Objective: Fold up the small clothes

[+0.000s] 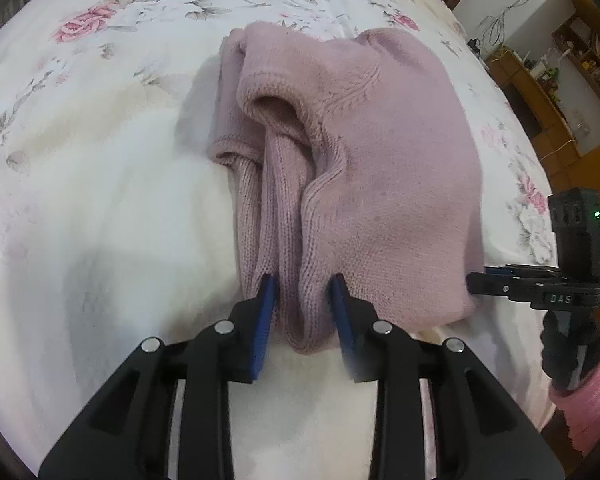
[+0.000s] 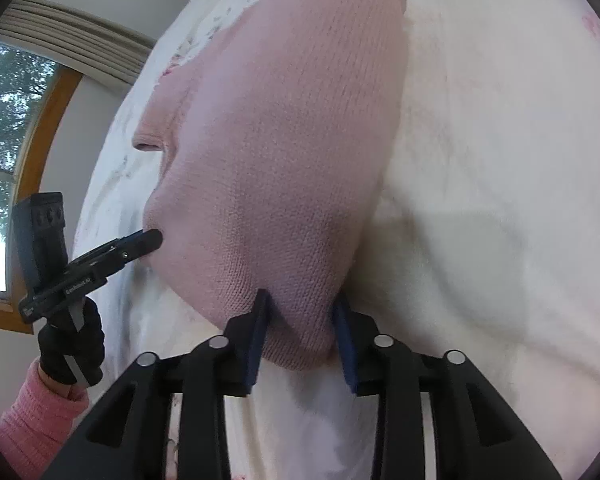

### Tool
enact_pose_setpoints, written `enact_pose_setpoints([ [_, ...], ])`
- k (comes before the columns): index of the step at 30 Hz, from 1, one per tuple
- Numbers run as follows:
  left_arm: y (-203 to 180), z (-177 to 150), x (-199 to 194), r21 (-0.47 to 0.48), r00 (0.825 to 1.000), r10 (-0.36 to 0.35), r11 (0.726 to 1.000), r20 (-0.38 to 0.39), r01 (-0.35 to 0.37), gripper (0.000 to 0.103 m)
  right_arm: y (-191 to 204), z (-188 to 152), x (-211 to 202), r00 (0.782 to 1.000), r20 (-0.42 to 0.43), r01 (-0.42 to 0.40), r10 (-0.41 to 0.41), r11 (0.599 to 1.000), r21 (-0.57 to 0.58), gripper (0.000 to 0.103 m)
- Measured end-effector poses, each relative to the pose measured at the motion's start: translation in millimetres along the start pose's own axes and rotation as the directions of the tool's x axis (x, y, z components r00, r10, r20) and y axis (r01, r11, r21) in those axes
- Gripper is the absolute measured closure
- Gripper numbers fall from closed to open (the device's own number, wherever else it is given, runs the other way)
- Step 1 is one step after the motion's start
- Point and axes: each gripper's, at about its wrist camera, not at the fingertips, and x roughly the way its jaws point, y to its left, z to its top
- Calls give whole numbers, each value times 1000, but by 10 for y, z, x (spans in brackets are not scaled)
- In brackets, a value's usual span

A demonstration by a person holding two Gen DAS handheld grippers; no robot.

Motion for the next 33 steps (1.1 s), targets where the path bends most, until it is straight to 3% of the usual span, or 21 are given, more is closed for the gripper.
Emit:
enact_pose_setpoints([
  [2,2,61,-150,-8,999,17,1000,35,-17,57,-34,14,-78,999,9,-44,44,999,18,60],
  [6,117,328,-416,-25,988,73,997,134,-71,49,-112,46,-223,997,50,-64,62,998,29,58],
  [9,211,746,-459,-66,981,56,997,186,-44,43,-136,90,-241,996,62,-63,61,997,38,57],
  [15,213,1425,-3,-131,991,12,991,131,6,39,-142,108,-148,997,58,-62,59,997,46,56],
  [19,154,1579,175,-133,991,-32,990,133,50,41,-223,98,-146,997,53,-58,56,997,51,56],
  [22,59,1665,359,-128,996,-40,990,77,50,49,-261,96,-115,997,47,-64,61,996,60,53],
  [24,6,1673,428,-118,998,-13,993,56,20,63,-270,90,-115,997,48,-63,60,996,62,53],
  [25,-7,1670,426,-114,998,-2,993,61,9,76,-270,85,-119,997,48,-62,60,996,62,53],
  [27,-47,1623,313,-95,993,10,995,119,2,94,-271,83,-120,997,47,-60,57,996,61,53],
  [29,-141,1565,145,-54,978,69,997,197,-59,94,-274,77,-121,997,45,-60,57,996,60,53],
  [31,-321,1436,-90,39,939,135,987,316,-156,94,-259,79,-110,997,45,-62,59,996,62,53],
  [33,-361,1376,-149,97,924,150,976,351,-195,94,-263,80,-111,997,46,-61,58,996,59,52],
])
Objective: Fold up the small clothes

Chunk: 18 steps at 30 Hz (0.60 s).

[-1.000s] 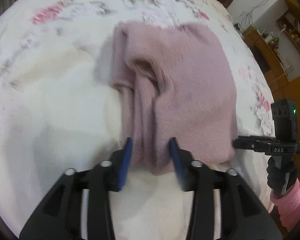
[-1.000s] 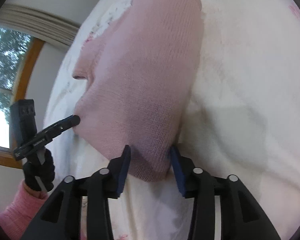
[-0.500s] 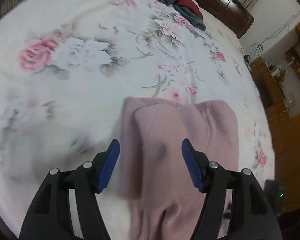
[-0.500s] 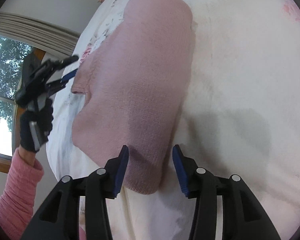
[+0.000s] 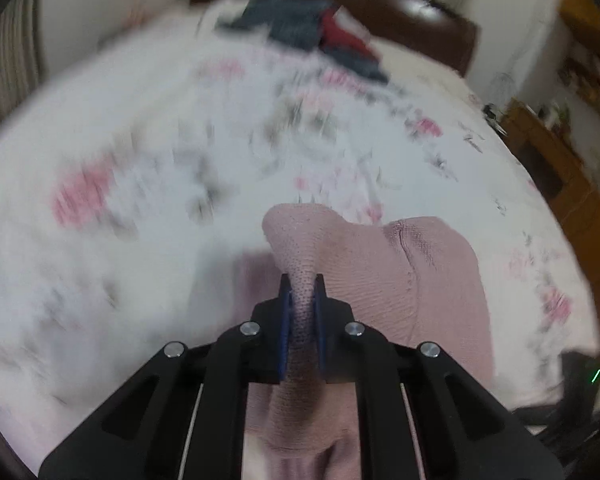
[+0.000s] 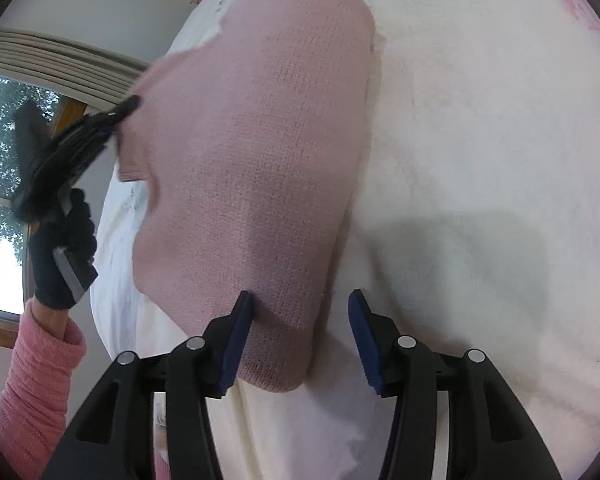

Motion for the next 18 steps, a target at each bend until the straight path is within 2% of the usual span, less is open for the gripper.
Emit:
enact_pose_setpoints([
  [2,106,-20,144,-31,998,-12,999,-68,10,94,15,-3,15,1000,-2,5,-5,1000,-8,52],
  [3,204,-52,272,-78,993,-23,997,-118,14,94,23,-2,26,1000,-4,9,-9,1000,-10,52],
  [5,355,-148,461,-139,985,-30,990,-170,6,94,48,12,29,1000,-4,7,-8,1000,-6,52],
  [10,431,-273,585,-156,979,-42,988,-202,10,92,77,22,-1,1000,-6,13,-13,1000,-22,52],
  [12,447,-267,547,-168,975,-61,985,-211,26,87,77,26,-18,1000,-7,18,-18,1000,-25,52],
  [15,508,-276,411,-223,967,-127,972,-220,77,72,70,35,-78,1000,5,25,-25,999,-23,52],
  [17,541,-327,311,-264,959,-188,956,-213,128,46,86,26,-148,999,26,22,-21,1000,-21,51],
  [18,561,-366,258,-278,953,-218,948,-211,156,43,87,23,-171,999,32,16,-16,1000,-19,48],
])
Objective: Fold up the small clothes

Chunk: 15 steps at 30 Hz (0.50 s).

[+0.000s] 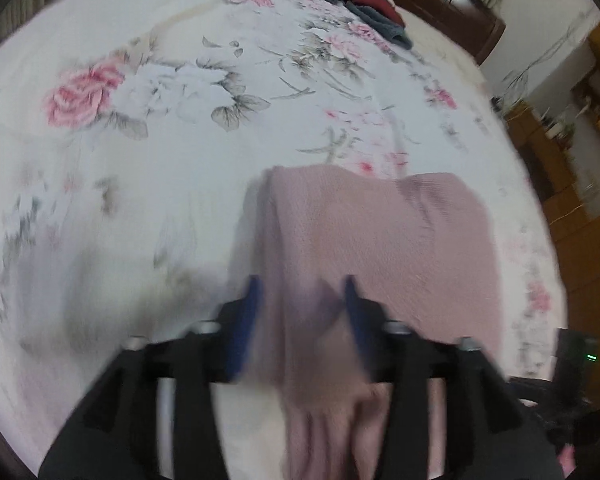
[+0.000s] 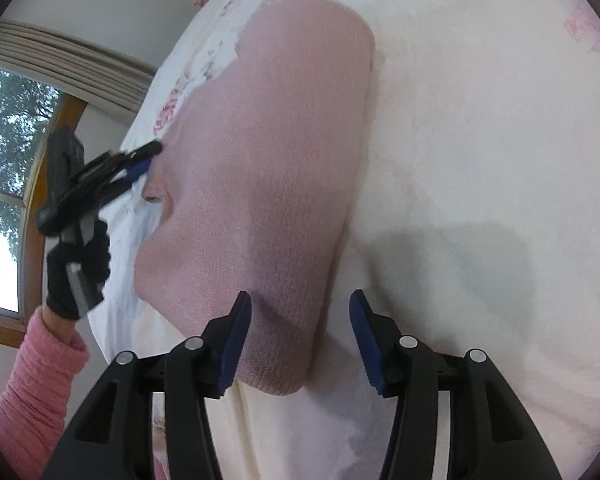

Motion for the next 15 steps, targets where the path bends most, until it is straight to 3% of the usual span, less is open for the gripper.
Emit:
enact_pose_setpoints([
  [4,61,-148,23,-10,997,-28,1000,-67,27,35,-28,60,-84,999,32,-11,10,1000,8,41],
  [9,131,-254,274,-55,982,-108,993,-152,101,34,-72,176,-111,998,47,-49,47,998,35,38],
  [15,233,-268,519,-151,968,-192,974,-161,168,30,-108,267,-14,996,54,-76,73,996,46,32],
])
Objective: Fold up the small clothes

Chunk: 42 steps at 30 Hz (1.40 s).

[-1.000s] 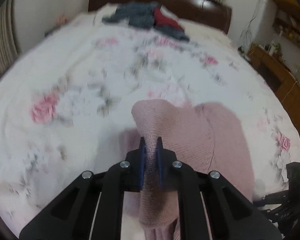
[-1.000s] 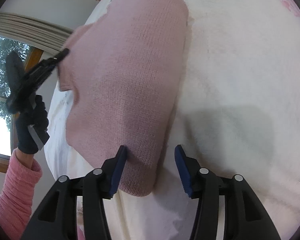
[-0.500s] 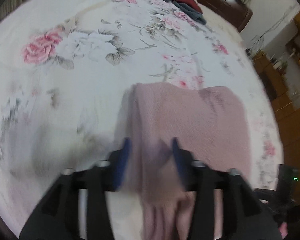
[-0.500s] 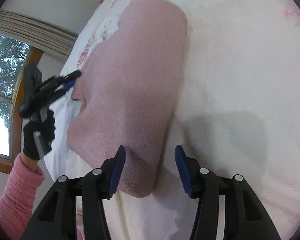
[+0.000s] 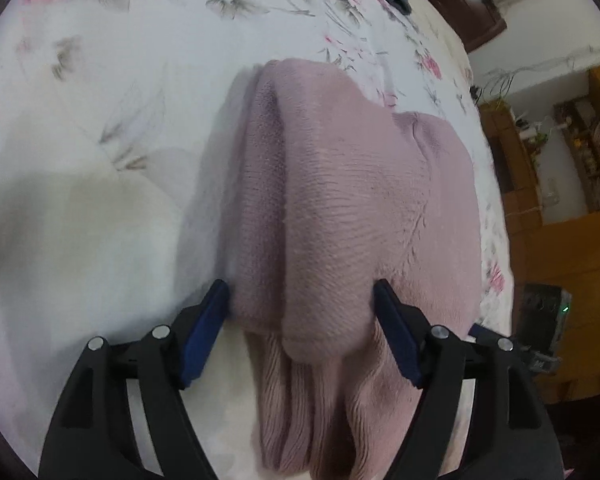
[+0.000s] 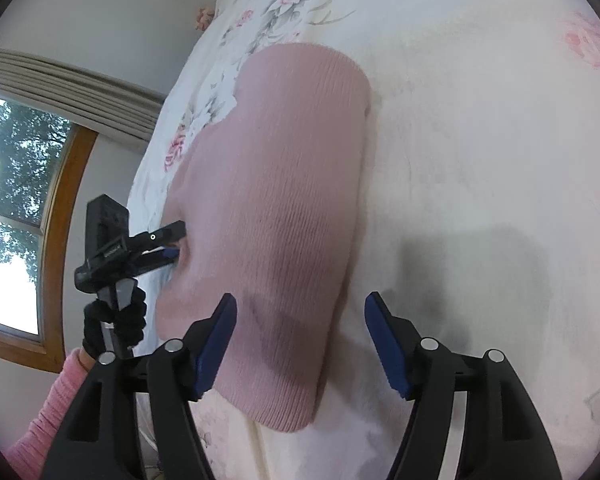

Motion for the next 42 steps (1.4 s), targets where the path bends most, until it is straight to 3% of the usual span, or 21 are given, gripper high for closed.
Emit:
enact_pose_setpoints([
  [7,-146,-33,162,59,999,-43,997,-30,45,30,-122,158,143,995,-9,-99,99,995,34,27],
  [9,-127,-14,238,43,997,-69,997,-38,70,27,-169,209,245,988,-21,-152,153,986,63,18],
  [11,-133,12,261,35,996,-76,996,-36,77,27,-210,239,374,977,-34,-205,209,974,97,15],
  [13,-166,5,275,44,997,-69,997,-22,70,37,-218,263,451,971,-29,-232,236,967,109,13],
  [14,-186,-17,283,43,997,-79,996,-12,79,49,-214,273,478,970,-23,-239,243,964,114,15],
  [16,-194,-50,251,38,996,-84,996,16,83,53,-183,270,463,971,-12,-235,238,965,113,24],
  [17,-221,-76,229,48,996,-78,996,34,77,55,-170,258,441,971,-6,-237,239,966,107,33],
  [18,-244,-92,203,55,996,-77,996,45,75,57,-145,236,388,969,0,-246,247,964,96,42],
  [21,-336,-166,102,57,990,-123,991,74,119,59,-52,215,237,966,16,-259,258,963,73,49],
  [26,-716,-390,-44,95,977,-197,977,79,189,59,63,150,-248,960,52,-277,274,960,47,51],
  [32,-1379,-903,-68,141,956,-291,949,47,282,59,21,-139,-1012,966,76,-251,249,968,16,51],
  [37,-1811,-1402,40,184,953,-302,938,21,293,59,-144,-620,-1592,976,77,-208,205,978,33,51],
  [42,-1877,-1907,211,171,957,-288,943,-16,287,59,-398,-1071,-1844,984,71,-167,163,984,64,51],
])
